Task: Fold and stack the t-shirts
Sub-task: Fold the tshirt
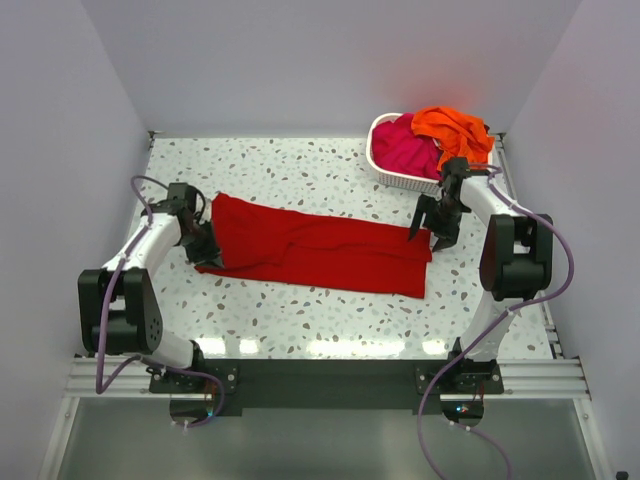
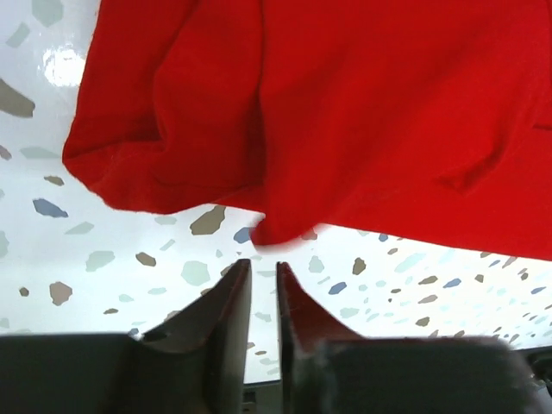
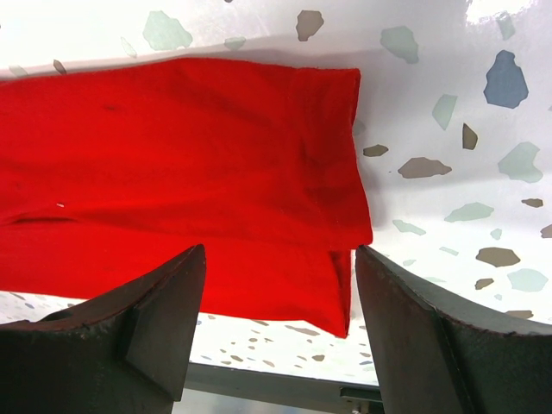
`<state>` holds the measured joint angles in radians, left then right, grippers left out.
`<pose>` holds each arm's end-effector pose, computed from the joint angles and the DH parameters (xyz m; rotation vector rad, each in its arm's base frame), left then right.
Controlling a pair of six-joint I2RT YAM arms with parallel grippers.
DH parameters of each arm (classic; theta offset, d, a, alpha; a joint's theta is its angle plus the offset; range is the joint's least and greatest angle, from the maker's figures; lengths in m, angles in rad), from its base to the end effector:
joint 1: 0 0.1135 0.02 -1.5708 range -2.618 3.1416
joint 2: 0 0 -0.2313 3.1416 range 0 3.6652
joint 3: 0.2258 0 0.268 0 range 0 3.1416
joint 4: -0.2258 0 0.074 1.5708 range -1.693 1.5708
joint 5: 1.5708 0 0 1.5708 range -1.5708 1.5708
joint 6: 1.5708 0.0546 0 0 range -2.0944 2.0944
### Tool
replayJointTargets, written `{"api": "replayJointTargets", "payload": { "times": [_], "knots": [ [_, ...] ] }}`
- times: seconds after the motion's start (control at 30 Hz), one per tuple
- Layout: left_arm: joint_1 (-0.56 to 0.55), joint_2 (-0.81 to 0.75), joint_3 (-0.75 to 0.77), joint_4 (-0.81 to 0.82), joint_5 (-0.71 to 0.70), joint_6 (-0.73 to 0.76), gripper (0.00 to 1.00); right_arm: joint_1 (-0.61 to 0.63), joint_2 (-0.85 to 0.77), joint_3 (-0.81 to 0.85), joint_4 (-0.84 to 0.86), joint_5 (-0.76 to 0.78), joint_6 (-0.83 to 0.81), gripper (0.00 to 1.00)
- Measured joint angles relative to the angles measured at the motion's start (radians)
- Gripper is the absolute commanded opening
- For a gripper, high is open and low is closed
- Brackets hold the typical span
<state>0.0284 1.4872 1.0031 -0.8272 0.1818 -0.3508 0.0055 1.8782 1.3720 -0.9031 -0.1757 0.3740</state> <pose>0.2927 -0.0016 0.1521 -0.5122 2.8522 -0.3214 0.3680 0.0116 0.1337 0.5288 2.9542 0.3054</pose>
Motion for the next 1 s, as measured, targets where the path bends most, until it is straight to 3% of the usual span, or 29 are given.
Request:
{"api": "replayJointTargets", "payload": {
  "times": [0.03, 0.07, 0.17, 0.37, 0.6, 0.8, 1.0],
  "knots": [
    [0.004, 0.0, -0.004, -0.002, 0.0, 0.002, 0.3, 0.0, 0.0, 0.0, 0.0, 0.0, 0.0, 0.74],
    [0.005, 0.001, -0.006, -0.003, -0.001, 0.004, 0.41, 0.0, 0.0, 0.0, 0.0, 0.0, 0.0, 0.74],
    [0.004, 0.002, -0.007, -0.006, -0.004, 0.003, 0.54, 0.0, 0.0, 0.0, -0.001, 0.0, -0.001, 0.74],
    [0.004, 0.018, 0.076, -0.055, -0.023, -0.002, 0.58, 0.0, 0.0, 0.025, -0.021, 0.002, -0.005, 0.74],
    [-0.026, 0.073, 0.203, -0.004, 0.002, -0.06, 0.59, 0.001, 0.0, 0.087, -0.024, 0.002, -0.033, 0.74],
    [-0.158, 0.163, 0.17, 0.085, 0.053, -0.123, 0.59, 0.042, 0.0, 0.091, -0.023, -0.002, -0.056, 0.74],
    [-0.159, 0.233, 0.082, 0.164, 0.077, -0.166, 0.58, 0.12, 0.012, 0.092, 0.015, -0.018, -0.065, 0.74]
  ]
}}
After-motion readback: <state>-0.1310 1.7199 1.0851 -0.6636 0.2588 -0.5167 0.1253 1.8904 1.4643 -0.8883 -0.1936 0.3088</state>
